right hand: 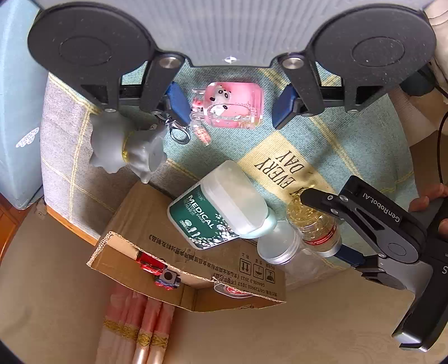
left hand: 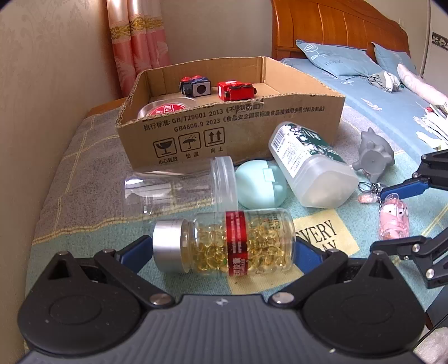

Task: Organize rigid objects
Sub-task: 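Close left gripper on the gold capsule bottle while right gripper closes on the pink keychain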

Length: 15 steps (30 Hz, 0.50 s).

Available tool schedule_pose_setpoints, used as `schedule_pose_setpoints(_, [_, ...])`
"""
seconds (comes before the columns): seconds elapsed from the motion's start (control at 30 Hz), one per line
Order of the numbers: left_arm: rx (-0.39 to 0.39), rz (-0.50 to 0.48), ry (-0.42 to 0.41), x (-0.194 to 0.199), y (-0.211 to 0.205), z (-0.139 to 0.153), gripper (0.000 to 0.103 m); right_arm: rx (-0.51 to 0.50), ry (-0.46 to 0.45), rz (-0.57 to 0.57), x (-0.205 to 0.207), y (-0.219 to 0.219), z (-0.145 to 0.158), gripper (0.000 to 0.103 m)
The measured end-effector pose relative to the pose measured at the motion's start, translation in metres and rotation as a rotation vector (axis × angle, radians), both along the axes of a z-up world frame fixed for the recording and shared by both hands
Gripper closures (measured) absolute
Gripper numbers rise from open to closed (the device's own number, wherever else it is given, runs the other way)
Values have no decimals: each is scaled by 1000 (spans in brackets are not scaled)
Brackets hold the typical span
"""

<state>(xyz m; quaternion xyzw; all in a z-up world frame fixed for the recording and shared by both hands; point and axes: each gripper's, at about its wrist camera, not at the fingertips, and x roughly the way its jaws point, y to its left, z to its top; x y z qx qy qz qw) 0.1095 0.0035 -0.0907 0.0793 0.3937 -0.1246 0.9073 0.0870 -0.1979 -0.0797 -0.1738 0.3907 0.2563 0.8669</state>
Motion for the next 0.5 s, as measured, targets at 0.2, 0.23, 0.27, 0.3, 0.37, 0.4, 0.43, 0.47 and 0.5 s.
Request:
schedule_pose_setpoints(0.2, [-6, -38, 16, 1, -1, 6, 9, -20, -33, -12, -3, -1, 5, 47])
schedule_pose_setpoints(0.23, [-14, -47, 26, 1, 0, 8, 9, -23, -38, -7, -4, -1, 7, 47])
schedule_pose_setpoints(0.27, [-16, -54, 34, 1, 1, 10, 9, -25, -38, -3, -5, -1, 10, 47])
schedule_pose_setpoints(0.3, [-11, -64, 37, 0, 1, 12, 10, -27, -42, -1, -5, -1, 13, 47])
schedule_pose_setpoints(0.37, [13, -84, 34, -2, 0, 17, 10, -31, -56, 8, -6, -3, 22, 48])
schedule_pose_setpoints(0.4, [29, -94, 29, -4, -1, 20, 10, -29, -60, 11, -6, -4, 26, 48])
schedule_pose_setpoints(0.43, [41, -103, 27, -6, -2, 24, 10, -28, -65, 17, -6, -5, 31, 48])
schedule_pose_setpoints(0.47, [46, -111, 22, -8, -1, 28, 10, -27, -72, 23, -6, -6, 34, 48])
schedule_pose_setpoints(0.5, [48, -121, 16, -9, -1, 33, 10, -27, -78, 26, -6, -7, 39, 48])
